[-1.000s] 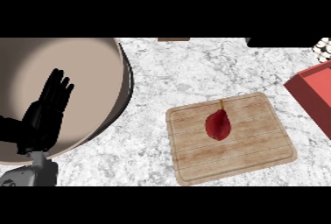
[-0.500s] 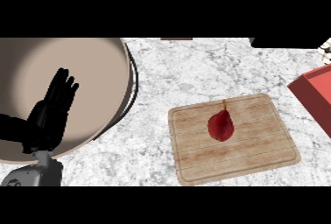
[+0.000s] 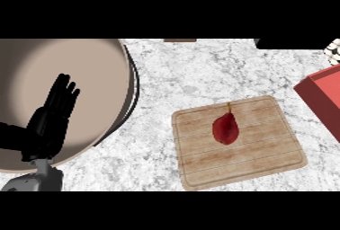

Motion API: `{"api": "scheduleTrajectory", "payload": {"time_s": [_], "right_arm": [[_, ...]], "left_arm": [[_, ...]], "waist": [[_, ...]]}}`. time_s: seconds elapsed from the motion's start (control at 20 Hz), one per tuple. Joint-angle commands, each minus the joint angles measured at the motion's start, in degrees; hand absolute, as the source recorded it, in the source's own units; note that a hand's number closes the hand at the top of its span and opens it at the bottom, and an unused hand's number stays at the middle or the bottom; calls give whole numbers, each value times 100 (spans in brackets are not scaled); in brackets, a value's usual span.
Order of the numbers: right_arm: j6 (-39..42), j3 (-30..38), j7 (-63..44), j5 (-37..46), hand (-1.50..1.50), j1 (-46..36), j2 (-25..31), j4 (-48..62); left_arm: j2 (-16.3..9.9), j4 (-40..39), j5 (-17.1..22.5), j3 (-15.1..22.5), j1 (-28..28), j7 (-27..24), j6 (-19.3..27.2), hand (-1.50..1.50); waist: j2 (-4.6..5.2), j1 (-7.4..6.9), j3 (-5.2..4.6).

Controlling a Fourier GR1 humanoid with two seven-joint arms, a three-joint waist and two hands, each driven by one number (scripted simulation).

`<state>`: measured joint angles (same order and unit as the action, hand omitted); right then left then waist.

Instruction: Pick the tomato from the cutting board and place it in the cardboard box

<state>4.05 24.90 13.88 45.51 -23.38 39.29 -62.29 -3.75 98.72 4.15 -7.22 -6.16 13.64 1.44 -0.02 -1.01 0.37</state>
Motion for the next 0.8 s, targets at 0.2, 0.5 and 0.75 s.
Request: {"api": "scheduleTrajectory", "payload": {"time_s": [0.2,0.5,0.75], "right_arm": [[499,1125,615,-1701,-150,-622,4,399],[1275,2105,-59,-3128,-150,-932,-247,791],[1880,2693,-219,-3858,-150,-776,321,1202]], "left_arm": [[132,26,-202,122,-42,267,257,0],[-46,-255,29,-146,34,21,-15,0],[-6,-318,-15,-137,66,-124,1,0]], "waist": [[-9,103,-31],[-10,156,-34],[2,141,-35]]}}
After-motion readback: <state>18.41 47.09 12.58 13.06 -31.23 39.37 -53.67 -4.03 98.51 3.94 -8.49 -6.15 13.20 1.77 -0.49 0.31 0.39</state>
